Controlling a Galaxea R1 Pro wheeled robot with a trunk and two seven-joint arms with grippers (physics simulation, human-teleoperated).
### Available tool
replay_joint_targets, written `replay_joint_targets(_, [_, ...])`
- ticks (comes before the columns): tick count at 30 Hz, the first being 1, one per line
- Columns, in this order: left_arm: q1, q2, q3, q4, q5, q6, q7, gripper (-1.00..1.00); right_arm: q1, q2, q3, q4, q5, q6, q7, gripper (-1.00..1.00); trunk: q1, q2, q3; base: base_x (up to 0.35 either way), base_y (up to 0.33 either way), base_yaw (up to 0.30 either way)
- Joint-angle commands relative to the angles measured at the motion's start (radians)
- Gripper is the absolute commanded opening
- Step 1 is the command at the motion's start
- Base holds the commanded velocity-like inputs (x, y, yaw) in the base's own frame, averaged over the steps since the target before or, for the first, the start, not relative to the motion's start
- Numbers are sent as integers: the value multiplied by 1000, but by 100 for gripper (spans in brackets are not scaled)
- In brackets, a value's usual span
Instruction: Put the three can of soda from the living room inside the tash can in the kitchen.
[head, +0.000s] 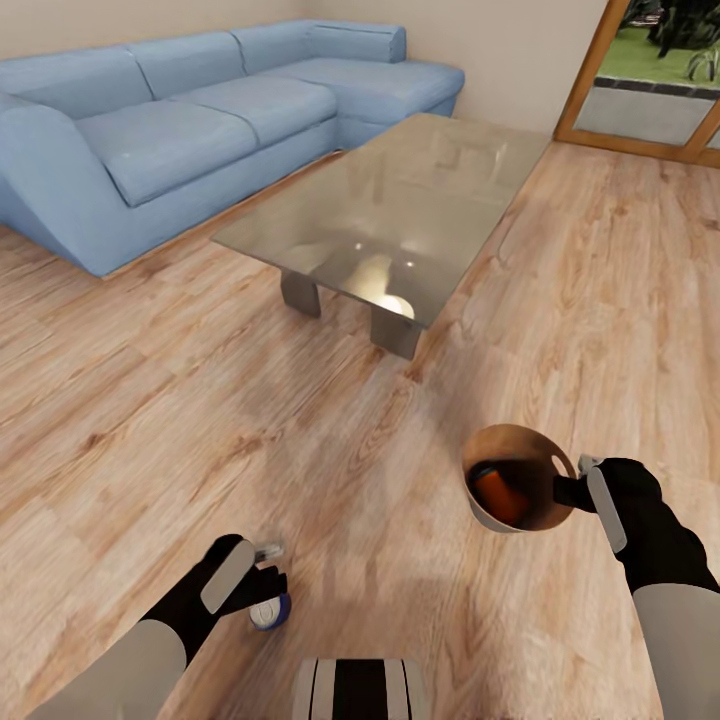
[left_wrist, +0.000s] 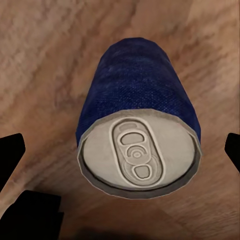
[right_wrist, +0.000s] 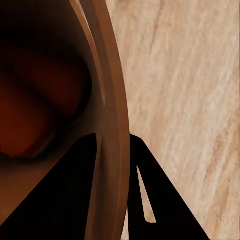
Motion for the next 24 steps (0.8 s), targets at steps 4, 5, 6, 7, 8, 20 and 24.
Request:
replay_joint_targets(4, [0,-9,0,-1,-1,-11,0,100,-1,0,0,0,-9,0,5,-100,0,0,-9,0,0,0])
replay_joint_targets(5, [0,-10,0,-1,-1,-11,-1,100,-1,0,0,0,-9,0,5,-100,0,0,-10,0,0,0])
replay_joint_targets(6, [0,-12,0,-1,-1,-12,-1,100,-1,0,0,0,-9,0,5,-100,0,0,-11,0,0,0])
replay_joint_targets(7, [0,-13,0,-1,-1,-13,-1,100,-1,0,0,0,-9,0,5,-100,0,0,-12,0,0,0])
replay_joint_targets(8, [0,-16,0,-1,-1,-14,-1,100,-1,0,0,0,-9,0,5,-100,0,0,-14,0,0,0])
replay_joint_targets(20, [0,-23,0,-2,-2,-15,-2,100,-1,1,1,0,-9,0,5,-100,1,-1,-34,0,0,0])
replay_joint_targets(24, [0,-23,-1,-3,-2,-22,-2,100,-1,1,0,0,-9,0,5,-100,1,-1,-38,0,0,0])
